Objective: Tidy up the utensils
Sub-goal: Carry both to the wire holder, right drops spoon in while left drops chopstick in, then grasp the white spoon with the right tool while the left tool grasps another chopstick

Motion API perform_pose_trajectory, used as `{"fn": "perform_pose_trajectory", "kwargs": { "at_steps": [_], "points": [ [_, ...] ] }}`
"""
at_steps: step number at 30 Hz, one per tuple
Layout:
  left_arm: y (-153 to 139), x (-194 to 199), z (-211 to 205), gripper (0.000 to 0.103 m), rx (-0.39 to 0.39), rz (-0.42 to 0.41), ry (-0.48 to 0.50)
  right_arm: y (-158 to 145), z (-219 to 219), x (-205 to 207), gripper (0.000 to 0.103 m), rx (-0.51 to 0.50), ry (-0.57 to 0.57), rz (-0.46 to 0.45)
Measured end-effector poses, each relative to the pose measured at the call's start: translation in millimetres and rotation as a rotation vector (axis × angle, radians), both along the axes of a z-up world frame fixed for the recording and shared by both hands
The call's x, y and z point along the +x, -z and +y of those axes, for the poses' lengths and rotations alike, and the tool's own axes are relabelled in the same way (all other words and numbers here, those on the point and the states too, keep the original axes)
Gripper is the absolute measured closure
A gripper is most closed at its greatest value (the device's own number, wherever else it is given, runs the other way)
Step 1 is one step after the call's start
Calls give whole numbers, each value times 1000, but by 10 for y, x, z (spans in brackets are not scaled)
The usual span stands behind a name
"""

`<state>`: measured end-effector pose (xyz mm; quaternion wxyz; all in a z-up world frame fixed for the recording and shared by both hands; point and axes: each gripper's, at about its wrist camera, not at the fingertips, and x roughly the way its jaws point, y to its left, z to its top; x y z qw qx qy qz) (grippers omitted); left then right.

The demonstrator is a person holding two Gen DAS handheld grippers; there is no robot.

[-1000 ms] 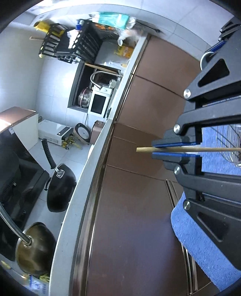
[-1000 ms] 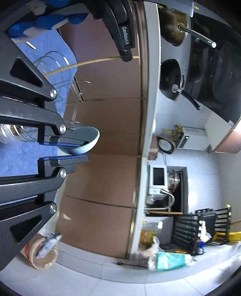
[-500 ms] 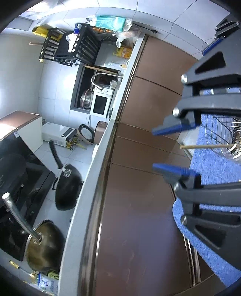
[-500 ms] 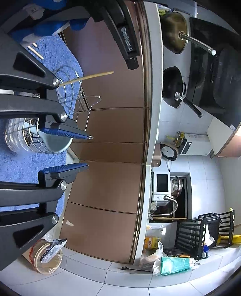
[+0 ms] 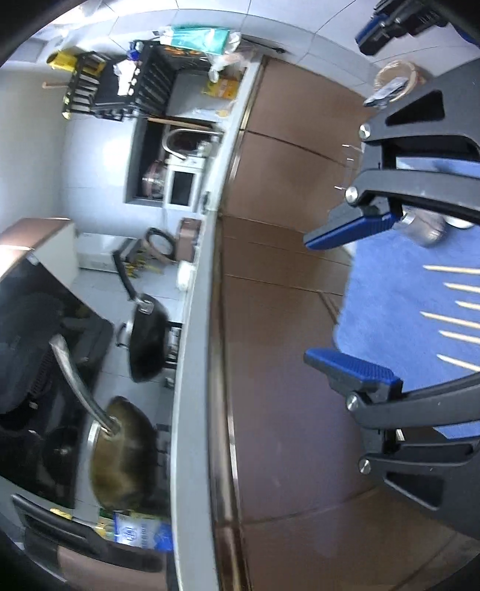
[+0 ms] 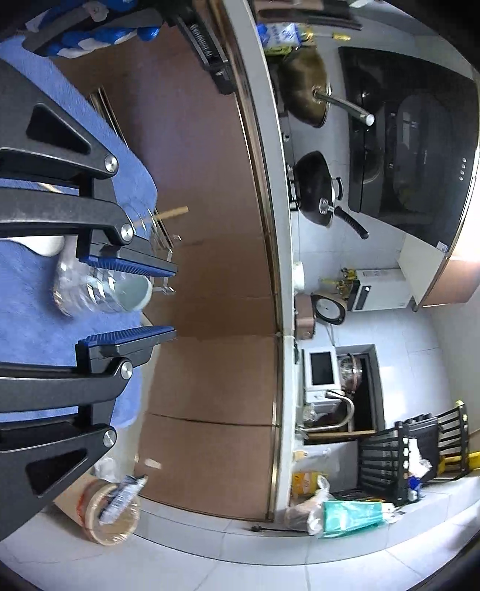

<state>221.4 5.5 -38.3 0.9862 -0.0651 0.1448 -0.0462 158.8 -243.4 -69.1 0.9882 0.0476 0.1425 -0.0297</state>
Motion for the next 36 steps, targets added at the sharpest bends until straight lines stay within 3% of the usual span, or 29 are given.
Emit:
{"fn": "perform_pose_trajectory", "kwargs": {
  "at_steps": [10, 17, 26, 36],
  "points": [
    [196, -255, 705, 49, -7, 212, -23, -90, 135, -466, 76, 94, -99, 78],
    [443, -364, 920, 50, -39, 356, 53, -121, 282, -651, 76, 115, -160, 117],
    [752, -191, 805, 53, -75, 512, 181, 81, 366, -604, 76, 159, -239, 227],
    [1271, 246, 457, 63, -40, 664, 247, 710, 316, -338, 76, 183, -328, 423]
  ]
}}
